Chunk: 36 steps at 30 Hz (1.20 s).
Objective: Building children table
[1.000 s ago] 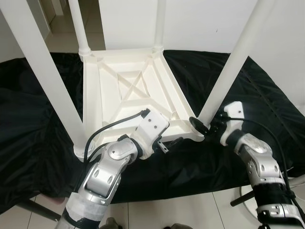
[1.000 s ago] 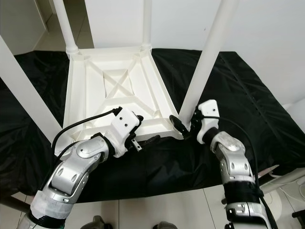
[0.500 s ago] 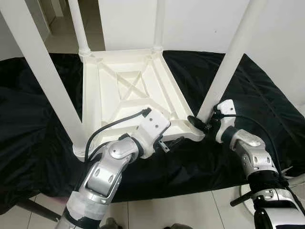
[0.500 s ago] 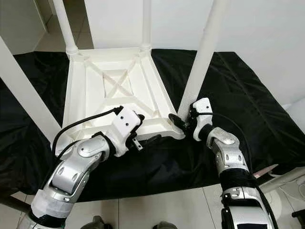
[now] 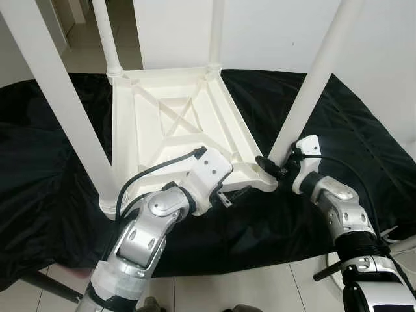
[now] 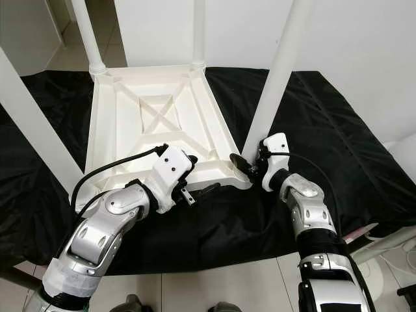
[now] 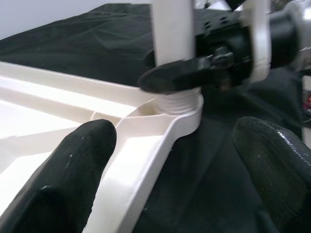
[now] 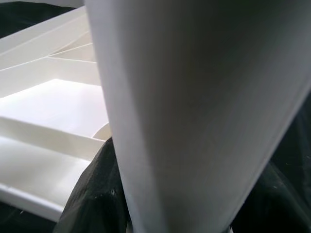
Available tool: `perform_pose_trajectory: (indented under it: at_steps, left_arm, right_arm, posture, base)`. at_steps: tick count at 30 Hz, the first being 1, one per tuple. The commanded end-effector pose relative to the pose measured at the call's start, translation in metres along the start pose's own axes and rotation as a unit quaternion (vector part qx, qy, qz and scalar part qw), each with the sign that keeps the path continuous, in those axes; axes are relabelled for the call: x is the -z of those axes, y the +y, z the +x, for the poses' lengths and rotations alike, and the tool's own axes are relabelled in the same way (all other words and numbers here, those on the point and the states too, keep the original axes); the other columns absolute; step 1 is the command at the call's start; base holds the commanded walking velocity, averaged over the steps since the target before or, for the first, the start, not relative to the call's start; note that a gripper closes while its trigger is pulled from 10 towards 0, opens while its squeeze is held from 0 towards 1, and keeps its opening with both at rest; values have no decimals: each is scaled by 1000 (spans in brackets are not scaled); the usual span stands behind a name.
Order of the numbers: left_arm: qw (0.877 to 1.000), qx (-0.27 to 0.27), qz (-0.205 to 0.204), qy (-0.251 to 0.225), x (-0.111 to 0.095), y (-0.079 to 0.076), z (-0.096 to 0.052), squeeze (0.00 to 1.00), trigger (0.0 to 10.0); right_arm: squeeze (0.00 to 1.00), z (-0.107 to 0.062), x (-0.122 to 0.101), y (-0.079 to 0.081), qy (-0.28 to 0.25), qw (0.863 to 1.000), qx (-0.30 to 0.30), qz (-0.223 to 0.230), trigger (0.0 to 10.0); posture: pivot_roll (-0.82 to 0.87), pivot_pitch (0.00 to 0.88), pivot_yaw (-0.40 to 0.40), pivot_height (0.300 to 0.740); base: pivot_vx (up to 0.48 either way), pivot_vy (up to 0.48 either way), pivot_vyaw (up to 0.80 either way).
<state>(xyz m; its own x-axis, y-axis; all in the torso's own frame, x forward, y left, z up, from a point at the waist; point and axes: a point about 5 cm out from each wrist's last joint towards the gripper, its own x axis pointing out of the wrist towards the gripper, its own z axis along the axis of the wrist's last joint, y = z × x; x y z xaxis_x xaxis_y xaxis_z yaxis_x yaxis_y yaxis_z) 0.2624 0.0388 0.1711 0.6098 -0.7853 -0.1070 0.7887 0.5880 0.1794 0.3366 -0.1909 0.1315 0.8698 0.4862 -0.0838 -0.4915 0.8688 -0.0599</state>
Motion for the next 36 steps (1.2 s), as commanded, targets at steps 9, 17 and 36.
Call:
perform_pose_trajectory:
  at_steps: [9, 17, 36]
  left_arm:
    - [1000, -18, 0, 2, 1, -1, -1, 0, 10000]
    - [1000, -13, 1, 1, 0, -2, 0, 0, 10000]
    - [1000, -12, 2, 1, 0, -4, 0, 0, 10000]
  right_arm:
    - [0, -4, 16, 27, 25, 987, 151, 38, 10000]
    - [0, 4, 12, 85, 4, 959, 267, 95, 10000]
    - [1000, -5, -5, 85, -35, 970, 219, 96, 10000]
  posture:
    - [-75, 0, -29, 740]
    - [-77, 0, -25, 740]
    - [-74, 0, -28, 740]
  base:
    - [0, 0, 0]
    - [0, 0, 0]
    - [0, 0, 0]
